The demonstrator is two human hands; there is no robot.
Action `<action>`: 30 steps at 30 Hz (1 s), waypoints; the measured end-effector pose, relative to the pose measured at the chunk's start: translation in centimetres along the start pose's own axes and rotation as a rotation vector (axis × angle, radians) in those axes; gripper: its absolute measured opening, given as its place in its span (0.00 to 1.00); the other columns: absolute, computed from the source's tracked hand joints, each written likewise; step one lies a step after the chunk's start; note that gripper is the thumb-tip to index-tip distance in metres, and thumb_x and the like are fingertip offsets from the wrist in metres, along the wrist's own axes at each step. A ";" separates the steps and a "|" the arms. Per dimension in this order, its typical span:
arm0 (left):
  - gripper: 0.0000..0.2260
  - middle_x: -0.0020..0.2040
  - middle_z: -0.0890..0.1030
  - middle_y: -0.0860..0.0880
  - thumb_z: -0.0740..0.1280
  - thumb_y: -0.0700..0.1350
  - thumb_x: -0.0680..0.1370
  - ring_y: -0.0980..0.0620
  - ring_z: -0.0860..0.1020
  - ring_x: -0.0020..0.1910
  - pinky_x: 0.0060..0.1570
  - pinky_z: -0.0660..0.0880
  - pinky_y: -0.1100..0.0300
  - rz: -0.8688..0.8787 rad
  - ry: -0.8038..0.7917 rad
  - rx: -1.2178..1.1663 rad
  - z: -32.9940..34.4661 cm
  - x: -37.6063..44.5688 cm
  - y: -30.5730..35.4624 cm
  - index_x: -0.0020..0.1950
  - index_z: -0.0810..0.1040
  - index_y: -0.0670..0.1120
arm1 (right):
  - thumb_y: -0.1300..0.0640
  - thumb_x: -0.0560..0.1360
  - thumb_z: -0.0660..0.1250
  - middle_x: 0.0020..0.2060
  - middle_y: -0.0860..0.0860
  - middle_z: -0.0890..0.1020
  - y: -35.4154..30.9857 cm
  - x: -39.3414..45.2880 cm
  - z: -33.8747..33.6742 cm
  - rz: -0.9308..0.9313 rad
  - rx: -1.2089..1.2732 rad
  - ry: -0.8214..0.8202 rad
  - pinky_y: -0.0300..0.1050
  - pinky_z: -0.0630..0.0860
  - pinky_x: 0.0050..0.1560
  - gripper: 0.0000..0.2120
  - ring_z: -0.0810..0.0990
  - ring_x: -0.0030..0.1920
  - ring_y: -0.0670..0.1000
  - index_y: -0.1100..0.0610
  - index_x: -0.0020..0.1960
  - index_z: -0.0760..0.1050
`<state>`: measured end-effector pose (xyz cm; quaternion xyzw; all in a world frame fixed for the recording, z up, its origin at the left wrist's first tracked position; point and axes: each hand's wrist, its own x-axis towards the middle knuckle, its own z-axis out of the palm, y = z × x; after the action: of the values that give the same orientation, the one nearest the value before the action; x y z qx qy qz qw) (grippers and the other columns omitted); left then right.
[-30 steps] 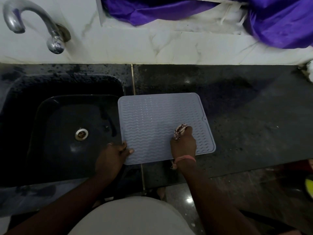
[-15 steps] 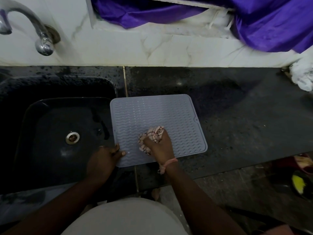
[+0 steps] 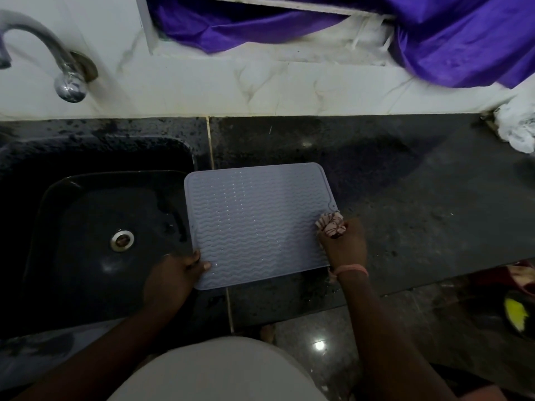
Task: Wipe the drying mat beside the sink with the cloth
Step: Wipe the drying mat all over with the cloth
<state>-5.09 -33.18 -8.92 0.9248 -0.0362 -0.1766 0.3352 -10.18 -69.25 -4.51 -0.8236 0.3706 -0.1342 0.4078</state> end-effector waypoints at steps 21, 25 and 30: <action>0.17 0.48 0.86 0.49 0.69 0.63 0.76 0.54 0.83 0.44 0.45 0.78 0.56 -0.015 -0.018 0.005 -0.2 0.1 0.1 0.60 0.83 0.57 | 0.61 0.75 0.66 0.52 0.59 0.79 -4.8 -8.9 9.5 -0.315 -0.276 -0.179 0.50 0.79 0.49 0.20 0.80 0.49 0.59 0.59 0.66 0.69; 0.10 0.41 0.85 0.50 0.70 0.57 0.77 0.54 0.82 0.40 0.39 0.75 0.58 -0.021 -0.044 -0.029 -0.2 0.0 0.2 0.53 0.86 0.54 | 0.61 0.71 0.70 0.55 0.58 0.78 -6.7 -12.6 12.5 -0.449 -0.222 -0.409 0.46 0.76 0.51 0.25 0.79 0.53 0.58 0.57 0.66 0.67; 0.05 0.44 0.85 0.47 0.72 0.43 0.77 0.49 0.83 0.44 0.46 0.79 0.52 0.046 -0.067 -0.048 -0.1 -0.4 -1.2 0.46 0.85 0.53 | 0.59 0.69 0.74 0.42 0.43 0.78 -7.6 -12.2 11.6 -0.241 0.179 -0.563 0.34 0.75 0.38 0.21 0.78 0.40 0.38 0.48 0.52 0.64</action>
<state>-5.49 -32.09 -9.51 0.9090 -0.0646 -0.2004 0.3598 -8.74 -50.82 -5.01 -0.8273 0.1295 0.0198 0.5463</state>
